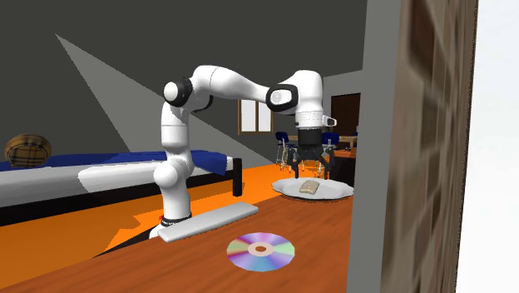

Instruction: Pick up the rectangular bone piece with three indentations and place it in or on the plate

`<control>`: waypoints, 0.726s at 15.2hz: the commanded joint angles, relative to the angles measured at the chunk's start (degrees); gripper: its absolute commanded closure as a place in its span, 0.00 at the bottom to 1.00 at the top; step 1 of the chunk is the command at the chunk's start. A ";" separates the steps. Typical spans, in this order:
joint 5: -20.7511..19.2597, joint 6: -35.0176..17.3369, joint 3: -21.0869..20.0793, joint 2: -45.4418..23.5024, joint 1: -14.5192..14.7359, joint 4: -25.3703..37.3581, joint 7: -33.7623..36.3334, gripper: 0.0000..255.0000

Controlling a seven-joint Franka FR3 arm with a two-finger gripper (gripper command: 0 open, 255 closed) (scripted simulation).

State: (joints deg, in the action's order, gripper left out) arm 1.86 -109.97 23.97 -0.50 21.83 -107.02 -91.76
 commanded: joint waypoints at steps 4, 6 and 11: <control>-0.45 6.20 -0.01 0.93 0.02 5.33 0.31 0.00; -0.45 6.20 -0.01 0.93 0.02 5.33 0.31 0.00; -0.45 6.20 -0.01 0.93 0.02 5.33 0.31 0.00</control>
